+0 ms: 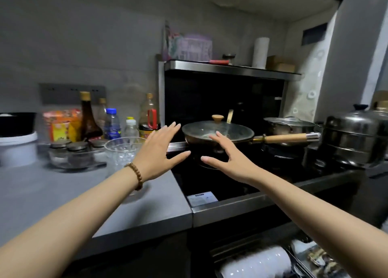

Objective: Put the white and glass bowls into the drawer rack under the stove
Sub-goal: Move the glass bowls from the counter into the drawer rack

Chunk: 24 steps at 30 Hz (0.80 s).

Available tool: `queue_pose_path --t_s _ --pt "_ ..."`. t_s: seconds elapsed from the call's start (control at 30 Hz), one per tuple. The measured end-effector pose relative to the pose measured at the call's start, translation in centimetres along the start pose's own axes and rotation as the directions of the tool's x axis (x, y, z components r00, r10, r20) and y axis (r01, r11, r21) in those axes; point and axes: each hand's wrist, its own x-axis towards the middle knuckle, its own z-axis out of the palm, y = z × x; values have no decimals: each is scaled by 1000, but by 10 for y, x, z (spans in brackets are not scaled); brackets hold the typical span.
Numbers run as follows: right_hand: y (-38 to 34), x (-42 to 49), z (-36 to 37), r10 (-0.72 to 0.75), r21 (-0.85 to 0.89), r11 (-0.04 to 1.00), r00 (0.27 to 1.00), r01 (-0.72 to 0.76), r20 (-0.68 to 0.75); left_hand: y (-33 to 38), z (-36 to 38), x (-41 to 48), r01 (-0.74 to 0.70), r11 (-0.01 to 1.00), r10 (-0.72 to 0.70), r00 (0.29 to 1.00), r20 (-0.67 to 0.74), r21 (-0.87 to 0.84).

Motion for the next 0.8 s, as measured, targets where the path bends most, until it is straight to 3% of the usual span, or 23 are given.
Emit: queue_pose_path --t_s 0.3,0.53,0.8 --pt "-52 75 87 -116 46 993 984 111 133 -100 -53 -38 278 950 -283 959 16 140" --pt "-57 107 138 -65 74 996 980 52 189 -146 -46 -54 479 872 -468 876 114 -101" --pt "-54 119 155 -67 33 997 989 63 131 -156 -22 -45 452 839 -437 892 119 -304"
